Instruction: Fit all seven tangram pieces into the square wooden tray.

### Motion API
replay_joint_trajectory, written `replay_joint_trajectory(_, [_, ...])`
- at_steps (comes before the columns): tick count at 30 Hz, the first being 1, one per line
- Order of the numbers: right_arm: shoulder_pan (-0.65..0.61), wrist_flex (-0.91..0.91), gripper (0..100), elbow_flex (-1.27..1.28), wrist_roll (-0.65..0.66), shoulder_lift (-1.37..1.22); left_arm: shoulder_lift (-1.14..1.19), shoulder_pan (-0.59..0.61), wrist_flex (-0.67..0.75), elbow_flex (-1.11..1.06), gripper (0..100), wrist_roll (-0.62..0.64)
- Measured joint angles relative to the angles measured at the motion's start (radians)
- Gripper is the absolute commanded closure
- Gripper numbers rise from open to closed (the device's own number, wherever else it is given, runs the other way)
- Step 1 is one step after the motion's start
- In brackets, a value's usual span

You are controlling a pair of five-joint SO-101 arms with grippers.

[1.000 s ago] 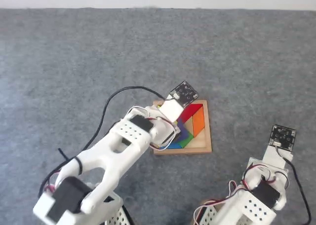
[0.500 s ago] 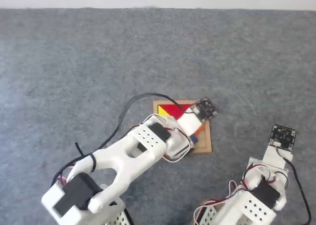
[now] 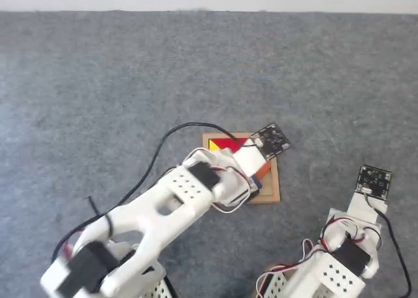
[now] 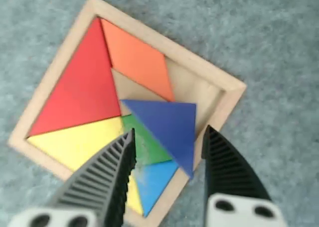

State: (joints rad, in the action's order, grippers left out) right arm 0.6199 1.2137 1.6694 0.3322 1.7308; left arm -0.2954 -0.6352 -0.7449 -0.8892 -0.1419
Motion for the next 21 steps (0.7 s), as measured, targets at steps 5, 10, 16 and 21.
replay_joint_trajectory(5, [0.0,0.0,88.4,0.0,0.0,0.0,-0.072,0.087,0.063,-0.112,79,0.021])
replay_joint_trajectory(10, [0.0,0.0,88.4,0.0,0.0,0.0,-0.015,0.13,0.075,-0.112,79,0.028])
replay_joint_trajectory(16, [0.0,0.0,88.4,0.0,0.0,0.0,0.12,0.124,0.075,-0.035,79,0.048])
replay_joint_trajectory(21, [0.0,0.0,88.4,0.0,0.0,0.0,0.184,0.086,0.075,0.043,79,0.048])
